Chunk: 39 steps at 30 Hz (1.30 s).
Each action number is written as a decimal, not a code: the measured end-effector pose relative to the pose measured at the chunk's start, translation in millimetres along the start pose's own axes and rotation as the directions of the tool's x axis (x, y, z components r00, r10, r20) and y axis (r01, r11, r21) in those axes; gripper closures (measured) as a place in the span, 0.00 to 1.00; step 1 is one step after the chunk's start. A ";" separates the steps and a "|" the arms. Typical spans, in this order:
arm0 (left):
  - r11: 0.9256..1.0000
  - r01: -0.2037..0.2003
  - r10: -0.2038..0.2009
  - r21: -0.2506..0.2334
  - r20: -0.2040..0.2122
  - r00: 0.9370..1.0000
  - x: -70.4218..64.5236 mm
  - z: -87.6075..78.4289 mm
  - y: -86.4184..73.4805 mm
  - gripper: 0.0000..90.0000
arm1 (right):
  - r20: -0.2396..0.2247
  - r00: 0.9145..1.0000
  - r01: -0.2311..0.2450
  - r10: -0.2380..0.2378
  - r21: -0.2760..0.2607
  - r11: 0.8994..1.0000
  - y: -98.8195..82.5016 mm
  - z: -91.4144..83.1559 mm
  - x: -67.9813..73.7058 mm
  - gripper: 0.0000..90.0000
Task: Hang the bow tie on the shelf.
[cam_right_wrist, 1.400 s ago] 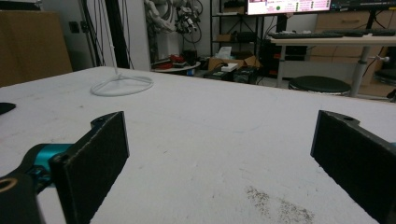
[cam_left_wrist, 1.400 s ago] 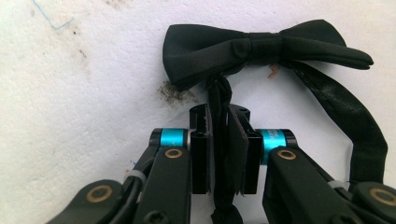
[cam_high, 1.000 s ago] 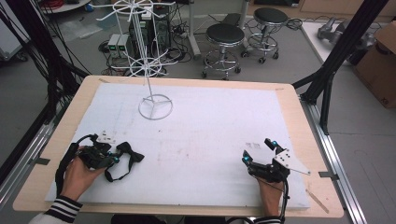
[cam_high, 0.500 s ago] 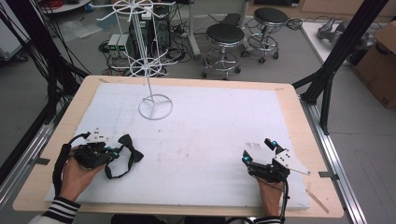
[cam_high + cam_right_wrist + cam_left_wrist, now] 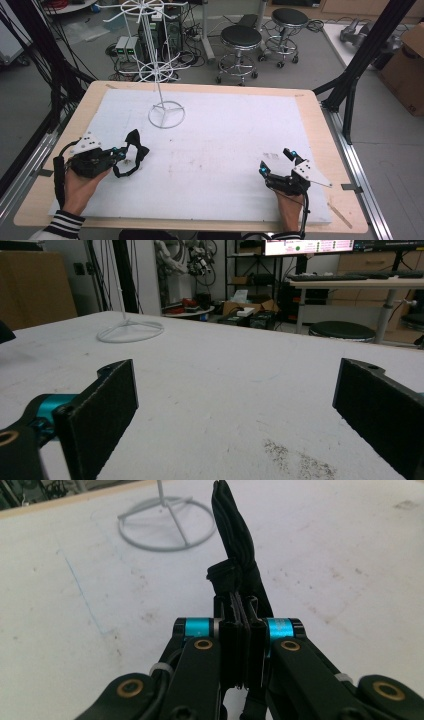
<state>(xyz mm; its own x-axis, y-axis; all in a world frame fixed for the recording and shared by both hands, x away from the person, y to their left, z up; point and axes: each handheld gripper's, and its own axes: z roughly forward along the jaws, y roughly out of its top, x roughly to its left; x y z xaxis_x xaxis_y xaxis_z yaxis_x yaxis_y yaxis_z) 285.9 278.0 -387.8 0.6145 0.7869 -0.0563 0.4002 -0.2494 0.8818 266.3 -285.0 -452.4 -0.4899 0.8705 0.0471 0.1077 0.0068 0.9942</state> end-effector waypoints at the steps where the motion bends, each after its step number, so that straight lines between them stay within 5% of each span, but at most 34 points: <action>1: 1.000 0.001 -0.001 -0.007 -0.001 1.000 -0.1 -0.8 1.3 0.98 | 0.000 1.000 0.000 0.000 0.000 1.000 0.0 0.0 0.0 0.04; 9: 1.000 0.001 -0.001 -0.029 0.003 1.000 -1.2 -1.5 10.8 0.98 | -0.001 1.000 0.000 0.000 0.000 1.000 -0.1 0.0 -0.2 0.04; 20: 0.994 0.013 -0.008 -0.110 0.049 0.999 -1.2 -3.6 45.0 0.98 | -0.001 1.000 0.003 -0.003 -0.003 1.000 0.0 0.1 -0.4 0.04; 39: 0.985 -0.032 0.046 -0.169 0.077 0.996 -14.0 8.4 98.4 0.98 | -0.003 1.000 -0.005 0.005 -0.005 1.000 0.0 -0.4 -0.3 0.04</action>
<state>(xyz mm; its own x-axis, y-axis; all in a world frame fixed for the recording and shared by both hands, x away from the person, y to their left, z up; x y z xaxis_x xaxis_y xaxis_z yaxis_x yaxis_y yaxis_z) 322.4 237.7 -304.1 0.6828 0.7288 -0.0520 0.2598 -0.1756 0.9496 266.2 -285.5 -452.4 -0.4920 0.8691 0.0520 0.1053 0.0002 0.9944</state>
